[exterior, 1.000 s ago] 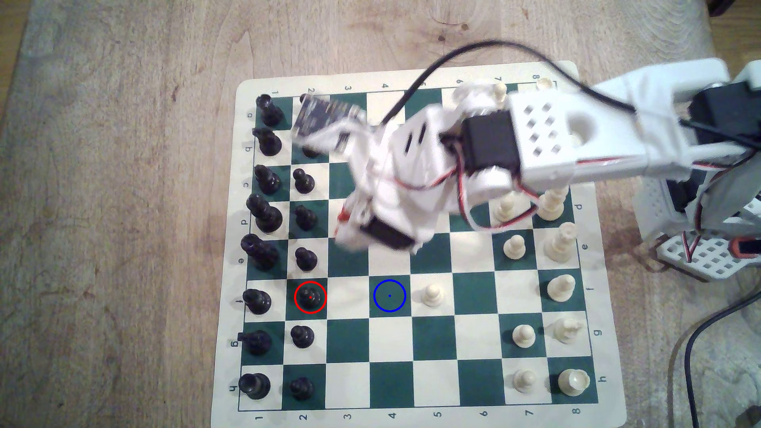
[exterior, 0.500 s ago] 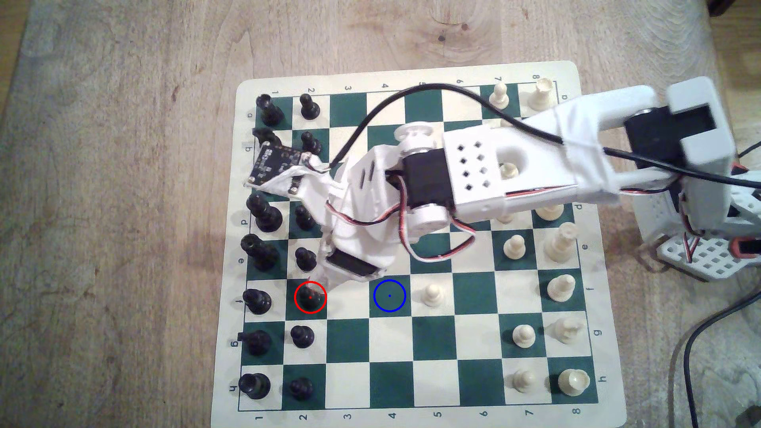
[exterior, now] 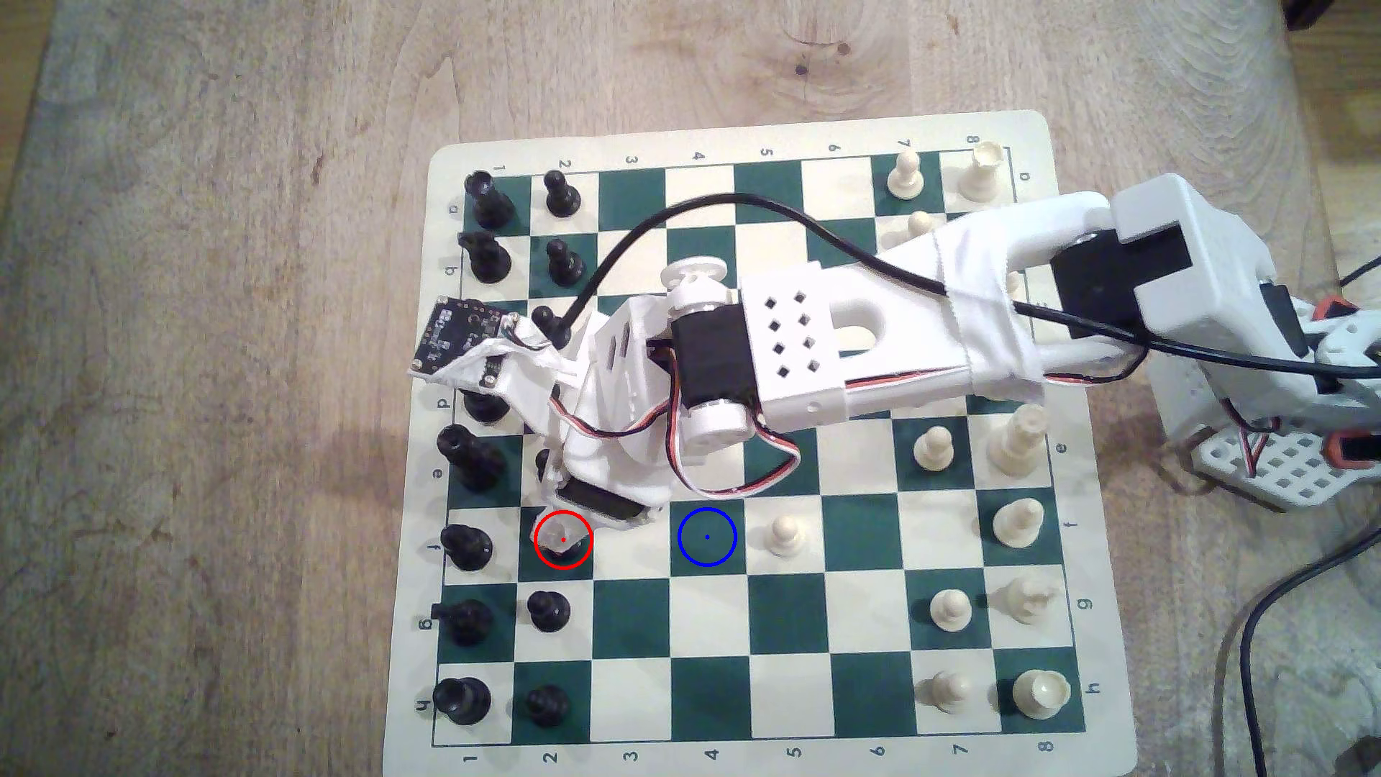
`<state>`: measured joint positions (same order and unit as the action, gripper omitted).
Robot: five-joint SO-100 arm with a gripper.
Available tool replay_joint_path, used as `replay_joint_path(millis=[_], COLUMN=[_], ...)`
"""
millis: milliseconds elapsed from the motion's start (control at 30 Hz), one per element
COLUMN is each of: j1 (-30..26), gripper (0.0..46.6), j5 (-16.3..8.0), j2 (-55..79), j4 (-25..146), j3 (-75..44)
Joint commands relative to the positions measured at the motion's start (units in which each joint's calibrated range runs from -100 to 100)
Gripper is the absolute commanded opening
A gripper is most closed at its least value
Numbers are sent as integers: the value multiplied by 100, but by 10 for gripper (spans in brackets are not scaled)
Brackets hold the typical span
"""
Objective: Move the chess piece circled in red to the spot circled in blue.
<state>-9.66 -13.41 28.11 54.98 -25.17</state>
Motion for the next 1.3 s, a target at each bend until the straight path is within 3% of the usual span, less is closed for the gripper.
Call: replay_joint_path(millis=[0, 1267], j1=[-31, -172], gripper=[168, 166], j5=[10, 24], j2=[-112, 534], j4=[-314, -674], j3=[-529, -747])
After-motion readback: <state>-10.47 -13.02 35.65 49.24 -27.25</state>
